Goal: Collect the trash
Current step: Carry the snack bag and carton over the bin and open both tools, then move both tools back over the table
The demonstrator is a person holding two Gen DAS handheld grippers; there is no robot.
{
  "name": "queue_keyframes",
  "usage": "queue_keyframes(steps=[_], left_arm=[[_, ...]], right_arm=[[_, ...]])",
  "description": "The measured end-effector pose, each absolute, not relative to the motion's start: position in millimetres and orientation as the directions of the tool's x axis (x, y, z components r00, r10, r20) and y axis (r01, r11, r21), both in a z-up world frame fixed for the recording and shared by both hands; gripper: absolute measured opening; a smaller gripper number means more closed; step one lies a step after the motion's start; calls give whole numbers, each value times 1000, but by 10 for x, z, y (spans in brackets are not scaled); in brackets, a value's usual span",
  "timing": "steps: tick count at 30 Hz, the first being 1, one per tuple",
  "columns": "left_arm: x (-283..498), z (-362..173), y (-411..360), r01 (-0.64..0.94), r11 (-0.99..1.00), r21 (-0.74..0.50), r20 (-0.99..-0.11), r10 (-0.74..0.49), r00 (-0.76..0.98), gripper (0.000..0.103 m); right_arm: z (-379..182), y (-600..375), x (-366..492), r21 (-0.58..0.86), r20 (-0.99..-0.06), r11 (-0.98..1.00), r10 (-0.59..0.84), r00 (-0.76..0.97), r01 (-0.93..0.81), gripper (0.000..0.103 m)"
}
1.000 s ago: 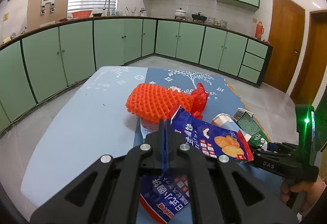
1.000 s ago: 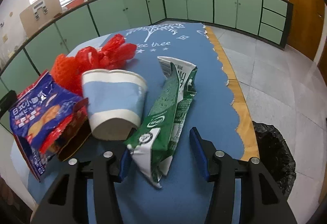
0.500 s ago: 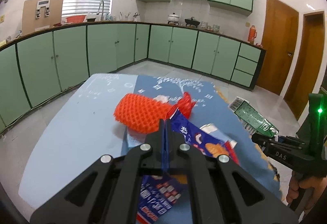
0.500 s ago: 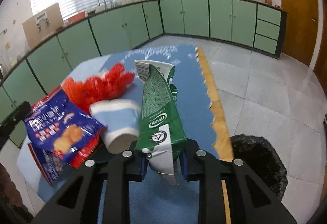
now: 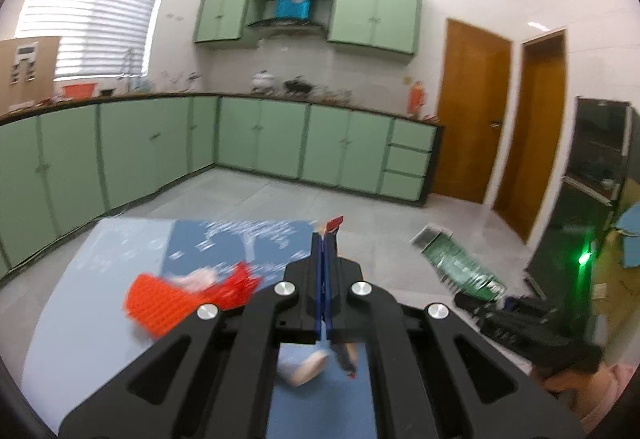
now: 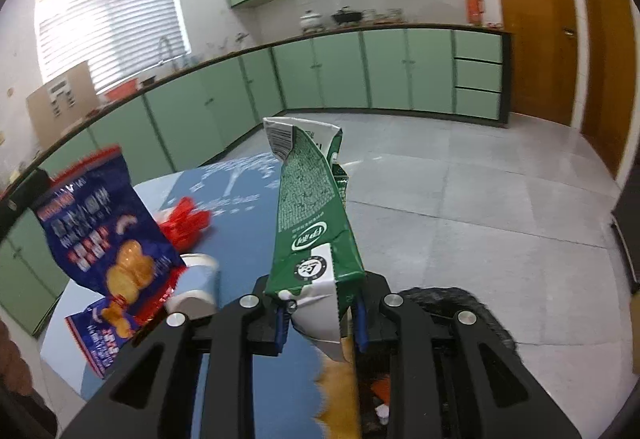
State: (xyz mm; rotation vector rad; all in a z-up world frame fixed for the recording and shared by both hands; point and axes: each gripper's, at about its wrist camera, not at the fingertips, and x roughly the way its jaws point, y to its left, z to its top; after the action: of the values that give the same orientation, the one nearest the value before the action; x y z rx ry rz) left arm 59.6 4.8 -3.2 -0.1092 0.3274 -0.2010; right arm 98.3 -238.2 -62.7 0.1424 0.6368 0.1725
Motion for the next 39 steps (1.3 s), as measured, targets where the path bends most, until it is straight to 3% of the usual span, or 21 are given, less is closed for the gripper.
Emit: queue_keyframes(steps=[8,15,22,23,25,31,39], left_arm=[[898,-93,-690,354,923,-155,-311,-385,869,0],[1240,-601,-1390,463,874,-145,-430,-477,766,0],[1459,-1069,-1620,504,849,-157,-552,-499,668,3],[1481,-1113,-1611,502,850,-162,-563,-497,660,7],[1497,-1162,-1559,488,857,-165,-576,-485,658,17],[1417,-1081,-1275,427,890,-158,-556,-438,707,38],[1157,-874,-462,245,966,-82,-518,-252,818,59]], right_arm=[[-759,-2989,897,163,-612,986,74,787,35,25],[-1076,-3360,884,141,-677,981,-5,736,136,25],[-1500,-3512,962,144,-751,972,-14,660,185,27],[-1529,-3525,959,145,-756,971,-16,655,191,28],[-1597,-3548,960,150,-768,967,-17,641,205,41],[-1465,-3472,951,150,-746,972,-10,666,182,55],[-1084,-2925,989,174,-661,984,97,744,27,77]])
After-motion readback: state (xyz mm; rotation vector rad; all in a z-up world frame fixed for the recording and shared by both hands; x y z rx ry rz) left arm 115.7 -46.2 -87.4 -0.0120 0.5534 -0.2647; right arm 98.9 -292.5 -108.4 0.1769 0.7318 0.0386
